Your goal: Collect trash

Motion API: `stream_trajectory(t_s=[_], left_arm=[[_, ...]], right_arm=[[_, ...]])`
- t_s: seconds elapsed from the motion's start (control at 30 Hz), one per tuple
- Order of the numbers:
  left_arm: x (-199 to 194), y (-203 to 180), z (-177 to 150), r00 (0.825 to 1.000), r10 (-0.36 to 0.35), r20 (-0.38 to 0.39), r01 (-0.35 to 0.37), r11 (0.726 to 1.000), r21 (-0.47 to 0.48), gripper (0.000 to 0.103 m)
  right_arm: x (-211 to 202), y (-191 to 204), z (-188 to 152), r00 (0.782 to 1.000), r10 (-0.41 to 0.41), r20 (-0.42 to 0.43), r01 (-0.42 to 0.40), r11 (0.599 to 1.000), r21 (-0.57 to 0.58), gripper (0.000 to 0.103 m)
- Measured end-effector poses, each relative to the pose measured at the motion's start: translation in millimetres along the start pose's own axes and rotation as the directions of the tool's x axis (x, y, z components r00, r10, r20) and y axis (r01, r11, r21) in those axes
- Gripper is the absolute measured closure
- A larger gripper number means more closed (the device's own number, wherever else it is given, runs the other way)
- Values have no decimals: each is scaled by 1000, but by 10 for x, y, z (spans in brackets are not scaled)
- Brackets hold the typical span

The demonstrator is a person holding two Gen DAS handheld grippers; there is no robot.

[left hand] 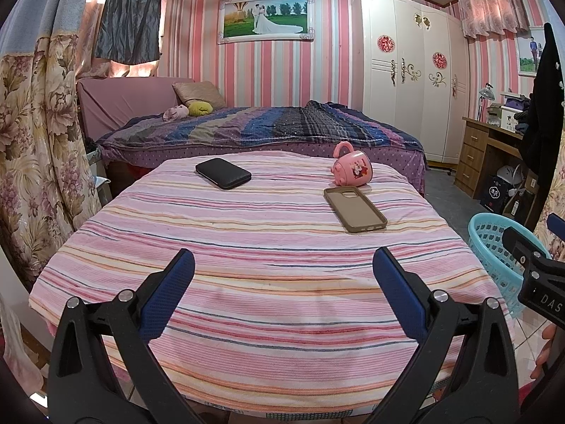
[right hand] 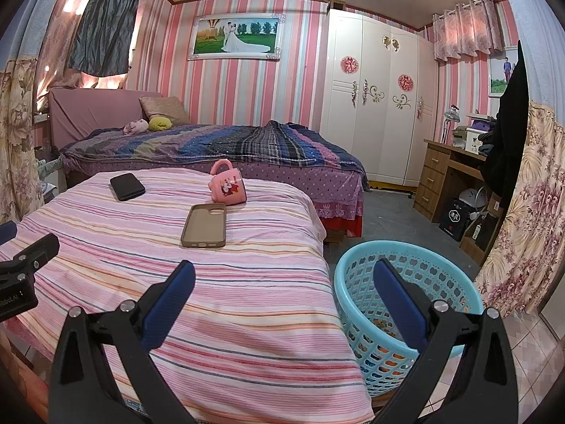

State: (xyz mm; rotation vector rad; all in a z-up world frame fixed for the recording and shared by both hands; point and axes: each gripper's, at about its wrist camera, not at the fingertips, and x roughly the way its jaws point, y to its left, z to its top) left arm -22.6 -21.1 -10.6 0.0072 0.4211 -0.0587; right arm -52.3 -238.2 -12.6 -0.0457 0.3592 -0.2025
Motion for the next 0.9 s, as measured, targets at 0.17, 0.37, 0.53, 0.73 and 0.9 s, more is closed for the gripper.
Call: stream_trajectory(t_s=[0.17,0.37,0.53,0.73,0.9], left_arm=[[6,7,-2,1000,0,1,0,1000,5,5],[5,3,-1,1000,-1,0,1,1000,5,5],[11,7,-3,1000,-3,-2,3,1000,4,5],[19,23,-3,1000,-9,-13,9,1000,-4,5],[28,45,-7,1000,-15,-20,15,1000,-10,5]], right_arm=[[4,5,1,1000,-1,0,1,1000,-1,5],[5,6,0,1000,-1,-1,1,1000,-1,5],[6,7,0,1000,-1,0,1,1000,-2,5],[-1,-16,0,1000,-2,0,2,1000,-3,5],[-3,-26,-1,1000,-3,0,3,1000,-3,5]])
